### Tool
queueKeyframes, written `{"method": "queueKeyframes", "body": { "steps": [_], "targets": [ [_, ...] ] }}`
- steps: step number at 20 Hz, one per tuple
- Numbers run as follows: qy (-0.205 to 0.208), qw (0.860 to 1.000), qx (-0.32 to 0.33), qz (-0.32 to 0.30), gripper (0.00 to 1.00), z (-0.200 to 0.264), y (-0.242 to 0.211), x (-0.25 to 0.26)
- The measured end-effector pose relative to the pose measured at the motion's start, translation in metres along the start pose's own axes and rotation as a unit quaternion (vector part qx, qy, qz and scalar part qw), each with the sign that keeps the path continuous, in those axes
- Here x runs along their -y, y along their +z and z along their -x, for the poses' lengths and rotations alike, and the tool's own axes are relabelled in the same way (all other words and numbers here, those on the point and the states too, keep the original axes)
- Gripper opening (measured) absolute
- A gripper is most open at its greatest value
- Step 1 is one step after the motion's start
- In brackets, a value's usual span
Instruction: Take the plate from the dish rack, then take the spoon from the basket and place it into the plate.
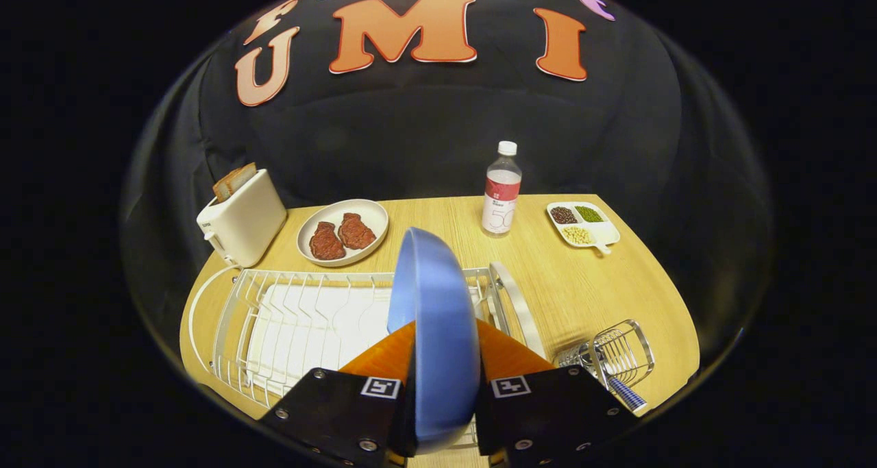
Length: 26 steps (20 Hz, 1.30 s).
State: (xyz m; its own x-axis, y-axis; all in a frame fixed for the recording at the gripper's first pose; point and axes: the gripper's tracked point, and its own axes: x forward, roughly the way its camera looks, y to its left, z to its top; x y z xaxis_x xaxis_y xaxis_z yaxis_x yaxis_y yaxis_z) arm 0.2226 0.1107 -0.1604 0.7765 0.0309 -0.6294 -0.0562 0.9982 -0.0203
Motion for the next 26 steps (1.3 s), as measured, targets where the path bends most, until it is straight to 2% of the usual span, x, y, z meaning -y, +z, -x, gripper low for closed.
{"method": "queueKeyframes", "body": {
  "steps": [4,11,15,20,26],
  "targets": [
    [-0.012,1.000,0.003,-0.008,0.28,0.002,0.008,0.002],
    [-0.048,0.997,0.026,0.046,0.28,0.011,0.026,-0.001],
    [-0.060,0.996,0.036,0.049,0.28,0.020,0.033,0.002],
    [-0.052,0.997,0.045,0.038,0.28,0.050,0.030,0.001],
    [-0.010,0.999,0.042,0.007,0.28,0.106,-0.002,-0.011]
  ]
}}
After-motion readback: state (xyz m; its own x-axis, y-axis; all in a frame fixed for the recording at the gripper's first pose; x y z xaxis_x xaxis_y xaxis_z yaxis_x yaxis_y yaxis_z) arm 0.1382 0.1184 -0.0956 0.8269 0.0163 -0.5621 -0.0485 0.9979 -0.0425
